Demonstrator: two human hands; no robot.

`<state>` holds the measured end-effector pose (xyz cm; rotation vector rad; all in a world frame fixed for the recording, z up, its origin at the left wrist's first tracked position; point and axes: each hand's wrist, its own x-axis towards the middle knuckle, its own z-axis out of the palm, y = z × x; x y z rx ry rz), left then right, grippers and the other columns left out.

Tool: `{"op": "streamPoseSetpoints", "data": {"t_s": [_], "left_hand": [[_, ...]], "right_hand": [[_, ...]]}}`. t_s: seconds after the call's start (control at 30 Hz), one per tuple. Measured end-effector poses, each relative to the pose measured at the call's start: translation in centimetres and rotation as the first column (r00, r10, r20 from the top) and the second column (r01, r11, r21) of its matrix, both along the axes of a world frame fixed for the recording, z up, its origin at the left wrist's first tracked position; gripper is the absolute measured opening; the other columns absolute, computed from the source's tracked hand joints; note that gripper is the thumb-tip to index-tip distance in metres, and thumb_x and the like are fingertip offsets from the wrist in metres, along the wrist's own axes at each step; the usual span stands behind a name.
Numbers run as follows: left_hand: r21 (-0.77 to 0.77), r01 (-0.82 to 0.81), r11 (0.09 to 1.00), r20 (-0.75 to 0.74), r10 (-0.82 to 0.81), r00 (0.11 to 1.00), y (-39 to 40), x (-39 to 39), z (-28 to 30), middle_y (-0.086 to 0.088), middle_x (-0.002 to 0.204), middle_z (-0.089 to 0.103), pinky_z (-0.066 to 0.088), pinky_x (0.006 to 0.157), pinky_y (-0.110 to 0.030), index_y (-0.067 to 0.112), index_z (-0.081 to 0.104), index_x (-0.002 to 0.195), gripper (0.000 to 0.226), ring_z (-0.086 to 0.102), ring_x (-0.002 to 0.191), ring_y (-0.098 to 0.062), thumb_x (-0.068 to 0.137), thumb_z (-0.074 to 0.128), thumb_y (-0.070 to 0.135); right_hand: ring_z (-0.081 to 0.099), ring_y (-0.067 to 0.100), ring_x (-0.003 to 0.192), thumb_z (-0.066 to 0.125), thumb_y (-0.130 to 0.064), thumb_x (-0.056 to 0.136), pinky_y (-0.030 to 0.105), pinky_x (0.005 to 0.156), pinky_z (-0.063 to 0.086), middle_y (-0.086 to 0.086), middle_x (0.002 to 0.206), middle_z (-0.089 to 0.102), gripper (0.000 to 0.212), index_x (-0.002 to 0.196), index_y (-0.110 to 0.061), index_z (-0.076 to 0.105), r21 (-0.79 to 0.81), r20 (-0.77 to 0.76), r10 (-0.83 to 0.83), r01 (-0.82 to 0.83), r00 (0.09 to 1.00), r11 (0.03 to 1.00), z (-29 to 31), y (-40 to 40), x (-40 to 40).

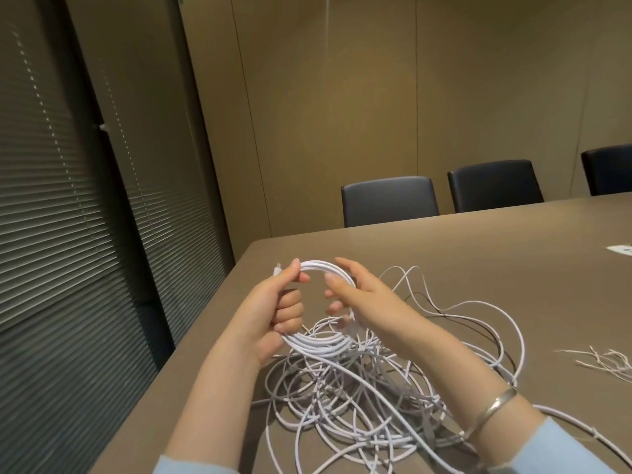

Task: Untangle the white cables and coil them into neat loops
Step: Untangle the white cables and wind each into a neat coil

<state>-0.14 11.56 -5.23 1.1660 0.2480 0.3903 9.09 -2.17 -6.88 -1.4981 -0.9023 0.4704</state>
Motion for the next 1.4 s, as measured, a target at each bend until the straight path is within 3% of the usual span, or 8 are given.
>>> {"op": "streamPoseSetpoints", "data": {"t_s": [0.1, 0.2, 0.33, 0.43, 0.73, 0.97, 1.13, 1.4], "left_hand": [[-0.049, -0.095, 0.994, 0.053, 0.098, 0.994, 1.6, -0.4, -0.2, 0.008, 0.046, 0.016, 0.01, 0.031, -0.017, 0.012, 0.052, 0.084, 0.025, 0.014, 0.032, -0.003, 0.096, 0.055, 0.033], [-0.117, -0.151, 0.982, 0.091, 0.162, 0.983, 3.5, -1.1, -0.4, 0.008, 0.043, 0.016, 0.011, 0.028, -0.016, 0.013, 0.051, 0.081, 0.026, 0.015, 0.03, -0.003, 0.097, 0.052, 0.034], [-0.191, -0.212, 0.958, 0.133, 0.239, 0.962, 5.7, -2.0, -0.5, 0.009, 0.041, 0.017, 0.011, 0.026, -0.016, 0.014, 0.05, 0.078, 0.03, 0.015, 0.028, -0.002, 0.099, 0.049, 0.035], [-0.225, -0.253, 0.941, 0.152, 0.291, 0.945, 6.9, -2.9, -0.7, 0.009, 0.04, 0.018, 0.011, 0.028, -0.016, 0.014, 0.05, 0.077, 0.031, 0.015, 0.028, -0.004, 0.1, 0.048, 0.035], [-0.27, -0.341, 0.9, 0.174, 0.394, 0.902, 9.6, -5.2, -0.8, 0.008, 0.039, 0.019, 0.011, 0.029, -0.016, 0.016, 0.049, 0.075, 0.033, 0.017, 0.026, -0.007, 0.1, 0.046, 0.038], [-0.234, -0.375, 0.897, 0.137, 0.413, 0.901, 9.5, -5.1, -0.9, 0.009, 0.039, 0.019, 0.011, 0.028, -0.016, 0.016, 0.047, 0.076, 0.033, 0.016, 0.027, -0.006, 0.1, 0.047, 0.038], [-0.134, -0.319, 0.938, 0.105, 0.333, 0.937, 7.3, -3.1, -0.5, 0.009, 0.039, 0.018, 0.013, 0.026, -0.016, 0.015, 0.046, 0.076, 0.031, 0.015, 0.028, -0.003, 0.1, 0.049, 0.035], [-0.098, -0.257, 0.961, 0.144, 0.269, 0.952, 3.1, -1.0, 0.5, 0.008, 0.041, 0.018, 0.013, 0.029, -0.017, 0.015, 0.045, 0.073, 0.034, 0.015, 0.03, -0.004, 0.097, 0.053, 0.038]], "right_hand": [[0.066, 0.018, 0.092, 0.07, -0.065, 0.072, 0.037, 0.086, 0.055, -0.001, 0.117, 0.059, 0.096, 0.147, -0.027, 0.025, -0.299, 0.044, 0.104, -0.086, 0.994, 0.95, 0.3, -1.0, 0.2], [0.066, 0.018, 0.084, 0.075, -0.048, 0.078, 0.034, 0.078, 0.056, -0.003, 0.09, 0.068, 0.067, 0.121, -0.002, 0.054, -0.53, -0.003, 0.389, -0.331, 0.921, 0.78, 0.5, -2.2, 0.3], [0.066, 0.008, 0.066, 0.069, -0.016, 0.089, 0.021, 0.07, 0.055, -0.004, 0.071, 0.07, 0.009, 0.095, -0.009, 0.069, -0.702, -0.153, 0.621, -0.526, 0.769, 0.479, -0.1, -2.1, -0.2], [0.066, 0.008, 0.057, 0.064, -0.008, 0.091, 0.02, 0.064, 0.057, -0.002, 0.062, 0.069, 0.011, 0.08, -0.01, 0.068, -0.752, -0.187, 0.591, -0.501, 0.785, 0.427, -0.4, -2.2, 0.4], [0.048, 0.011, 0.048, 0.074, -0.024, 0.084, 0.024, 0.055, 0.043, -0.002, 0.053, 0.051, 0.018, 0.076, -0.009, 0.07, -0.629, -0.006, 0.193, -0.154, 0.981, 0.762, 1.7, -9.1, 5.9], [0.034, 0.008, 0.049, 0.06, -0.019, 0.094, 0.02, 0.047, 0.026, 0.0, 0.061, 0.044, 0.023, 0.094, -0.001, 0.073, -0.354, 0.008, -0.079, 0.077, 0.997, 0.932, 2.0, -9.6, 6.6], [0.038, 0.011, 0.049, 0.057, -0.022, 0.097, 0.02, 0.043, 0.031, 0.002, 0.064, 0.05, 0.023, 0.091, -0.004, 0.072, -0.106, 0.178, -0.322, 0.343, 0.93, 0.933, 3.3, -6.2, 3.8], [0.044, 0.013, 0.046, 0.058, -0.022, 0.096, 0.024, 0.041, 0.037, 0.001, 0.063, 0.059, 0.018, 0.09, -0.006, 0.065, -0.023, 0.162, -0.079, 0.084, 0.984, 0.996, 3.2, -1.9, -2.0]]}}
